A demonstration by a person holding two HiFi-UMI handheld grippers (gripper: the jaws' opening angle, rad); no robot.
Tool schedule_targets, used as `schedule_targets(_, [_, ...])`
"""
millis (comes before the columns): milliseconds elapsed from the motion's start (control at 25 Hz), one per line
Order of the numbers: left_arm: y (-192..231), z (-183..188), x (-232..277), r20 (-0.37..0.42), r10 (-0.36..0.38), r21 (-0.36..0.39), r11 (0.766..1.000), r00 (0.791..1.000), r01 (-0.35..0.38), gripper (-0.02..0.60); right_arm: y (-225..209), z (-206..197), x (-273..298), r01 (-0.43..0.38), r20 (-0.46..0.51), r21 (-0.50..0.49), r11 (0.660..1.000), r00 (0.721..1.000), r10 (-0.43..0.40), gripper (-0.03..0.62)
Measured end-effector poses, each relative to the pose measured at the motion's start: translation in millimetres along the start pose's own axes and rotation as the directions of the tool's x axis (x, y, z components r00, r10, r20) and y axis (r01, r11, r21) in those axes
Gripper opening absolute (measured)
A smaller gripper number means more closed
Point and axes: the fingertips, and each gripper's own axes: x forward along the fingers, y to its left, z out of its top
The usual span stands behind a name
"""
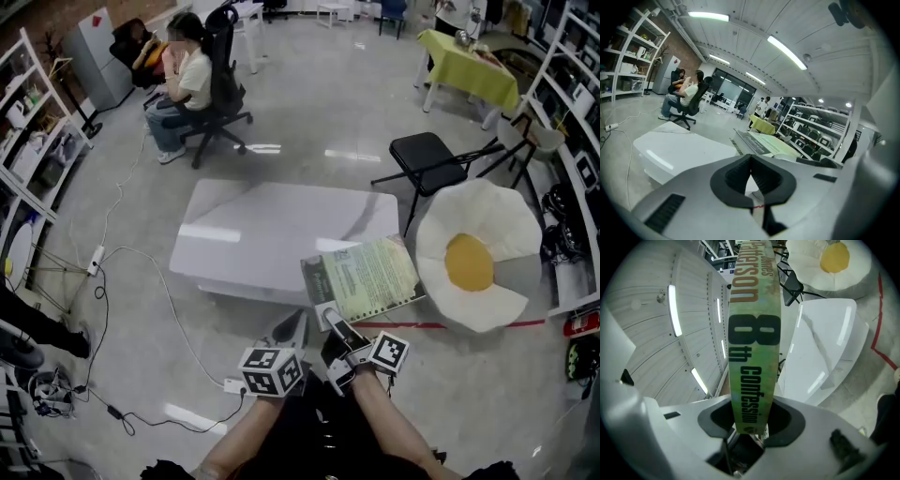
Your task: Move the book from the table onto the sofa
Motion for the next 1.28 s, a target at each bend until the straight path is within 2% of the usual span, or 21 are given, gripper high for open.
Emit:
schedule_targets(200, [-7,2,6,-0.023,-0.058,0.021,0.998,0.998,0.059,0.009,8,9,-12,-0.004,0.059,0.002,1.0,0.998,0.004,0.166])
schedule_targets(360, [-13,7,15,-0.029,-0.069,0.07,0.995,0.997,0.071,0.009,12,22,-23,-0.002,0.088,-0.022,1.0,0.996,0.003,0.166])
schedule_targets(640, [-25,14,24,-0.026,-0.064,0.078,0.995,0.998,0.066,0.01,19,34,-37,-0.014,0.116,-0.024,1.0,0.993,0.017,0.166])
schedule_targets(880, [-30,6,28,-0.057,-0.104,0.092,0.99,0.993,0.109,0.009,22,33,-39,-0.035,0.136,-0.015,0.999,0.99,0.037,0.166])
schedule_targets(1080, [-29,2,30,-0.09,-0.162,0.095,0.981,0.983,0.171,0.009,28,31,-43,-0.048,0.193,-0.005,0.999,0.98,0.048,0.166])
schedule_targets(1160, [-46,-2,39,-0.106,-0.195,0.097,0.974,0.975,0.206,0.009,27,43,-59,-0.053,0.219,-0.009,0.999,0.974,0.053,0.166])
schedule_targets(1280, [-92,-14,61,-0.126,-0.24,0.109,0.961,0.962,0.254,0.01,22,76,-107,-0.047,0.262,-0.011,0.999,0.964,0.048,0.166])
